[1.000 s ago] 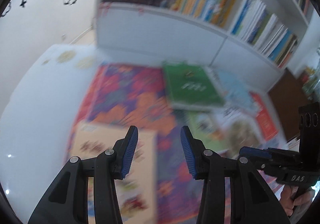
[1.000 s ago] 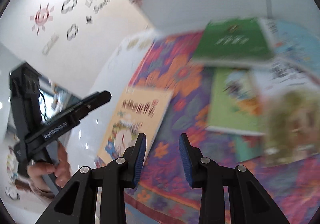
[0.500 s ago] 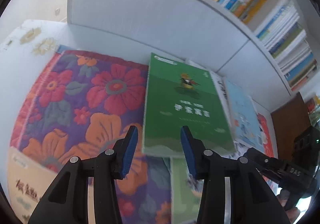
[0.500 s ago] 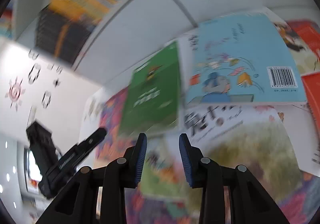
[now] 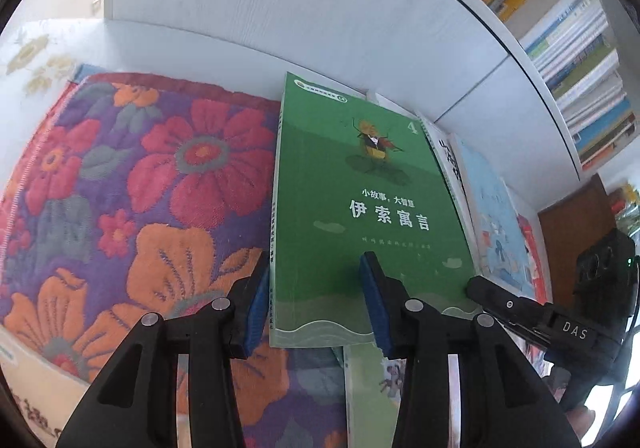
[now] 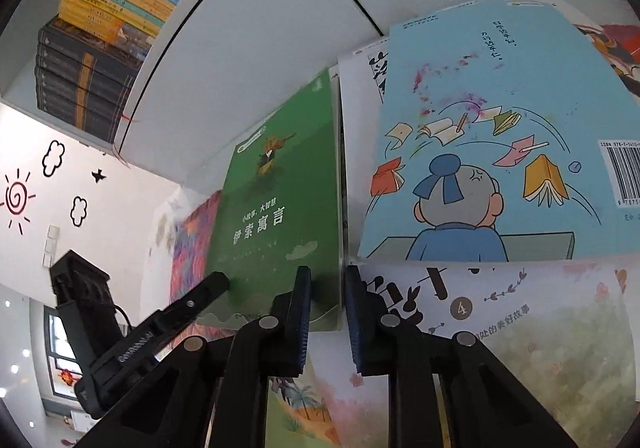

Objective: Organize books

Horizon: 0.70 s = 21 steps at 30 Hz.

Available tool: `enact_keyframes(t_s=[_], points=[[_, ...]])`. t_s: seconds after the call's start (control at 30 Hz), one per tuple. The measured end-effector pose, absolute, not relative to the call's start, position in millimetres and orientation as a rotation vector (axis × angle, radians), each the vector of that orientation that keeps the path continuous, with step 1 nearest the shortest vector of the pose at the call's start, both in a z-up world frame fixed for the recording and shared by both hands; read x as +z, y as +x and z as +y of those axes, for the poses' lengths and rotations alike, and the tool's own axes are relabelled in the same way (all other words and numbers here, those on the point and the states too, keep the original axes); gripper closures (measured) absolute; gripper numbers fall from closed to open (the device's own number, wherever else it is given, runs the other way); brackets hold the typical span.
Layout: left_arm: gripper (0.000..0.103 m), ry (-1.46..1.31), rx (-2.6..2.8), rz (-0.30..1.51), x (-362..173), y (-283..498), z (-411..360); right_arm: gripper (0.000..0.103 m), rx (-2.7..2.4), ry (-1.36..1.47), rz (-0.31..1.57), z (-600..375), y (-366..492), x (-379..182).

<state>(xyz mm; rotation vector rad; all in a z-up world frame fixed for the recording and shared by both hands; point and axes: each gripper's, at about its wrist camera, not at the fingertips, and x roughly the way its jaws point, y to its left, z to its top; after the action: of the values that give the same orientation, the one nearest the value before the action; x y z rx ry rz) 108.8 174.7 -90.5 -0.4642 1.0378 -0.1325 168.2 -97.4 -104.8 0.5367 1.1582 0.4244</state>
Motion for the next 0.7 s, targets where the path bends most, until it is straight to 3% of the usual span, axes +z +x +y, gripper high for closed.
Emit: enact_keyframes(t_s=[0.7], points=[[0.064,-0.396,-0.23,1.164,-87.0,-24.2,121.6,0.086,0.432,0.463,1.212,-135.0,41.7,-97.7]])
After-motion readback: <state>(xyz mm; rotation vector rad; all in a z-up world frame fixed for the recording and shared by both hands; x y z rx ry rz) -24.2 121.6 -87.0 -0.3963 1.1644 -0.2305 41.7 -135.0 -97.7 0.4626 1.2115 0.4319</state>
